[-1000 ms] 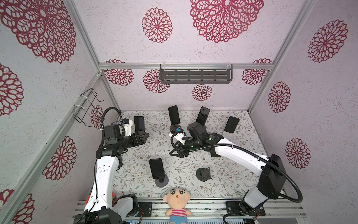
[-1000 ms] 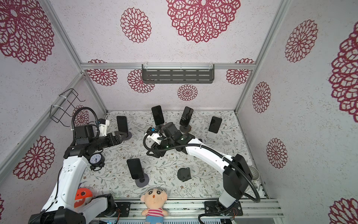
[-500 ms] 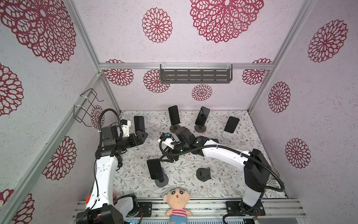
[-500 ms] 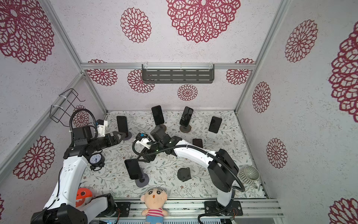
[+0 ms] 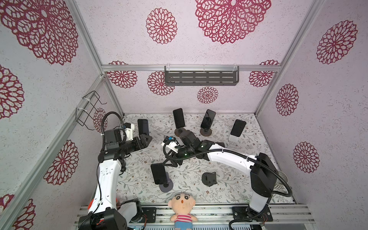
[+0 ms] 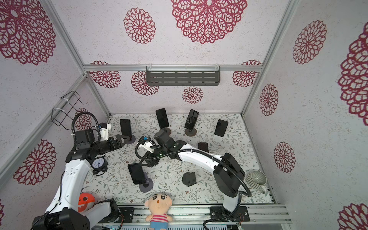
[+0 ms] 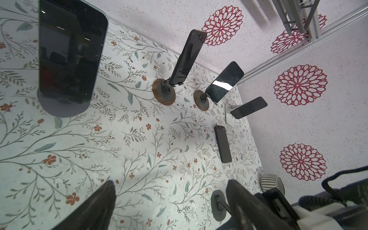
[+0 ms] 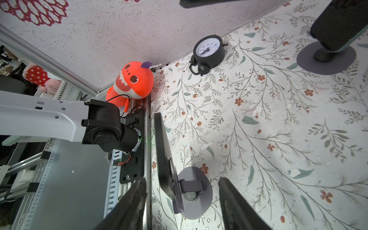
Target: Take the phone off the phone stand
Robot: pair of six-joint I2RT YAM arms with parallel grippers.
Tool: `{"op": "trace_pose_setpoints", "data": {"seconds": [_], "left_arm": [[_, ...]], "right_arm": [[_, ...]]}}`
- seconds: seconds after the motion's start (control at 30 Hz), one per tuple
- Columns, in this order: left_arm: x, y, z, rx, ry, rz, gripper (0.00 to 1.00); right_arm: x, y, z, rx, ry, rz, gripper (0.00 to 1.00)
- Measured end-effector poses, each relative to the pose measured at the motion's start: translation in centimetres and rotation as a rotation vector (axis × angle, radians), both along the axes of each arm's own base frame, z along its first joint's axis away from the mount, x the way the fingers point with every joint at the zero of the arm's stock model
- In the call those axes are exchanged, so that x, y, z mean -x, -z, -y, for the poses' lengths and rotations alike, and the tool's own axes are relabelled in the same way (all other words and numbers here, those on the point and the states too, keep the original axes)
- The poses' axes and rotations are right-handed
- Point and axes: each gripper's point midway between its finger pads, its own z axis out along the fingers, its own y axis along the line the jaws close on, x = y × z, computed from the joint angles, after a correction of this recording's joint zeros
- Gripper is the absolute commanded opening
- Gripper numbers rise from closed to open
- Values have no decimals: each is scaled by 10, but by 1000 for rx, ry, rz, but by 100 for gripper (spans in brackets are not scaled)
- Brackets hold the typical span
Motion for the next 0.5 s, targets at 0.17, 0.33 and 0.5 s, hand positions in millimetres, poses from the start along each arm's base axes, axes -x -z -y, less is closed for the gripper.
{"op": "trace_pose_setpoints", "data": {"seconds": [0.17,0.33,0.5], "left_arm": [[0,0,0,0,0,0,91],[0,0,0,0,-1,0,91],[0,0,0,1,0,0,91]], "right_arm": [[8,5,-12,2,-34,-13,62],[11,15,-19,17,-46,-25,52],[11,20,-20,26,-42,-38,27]]}}
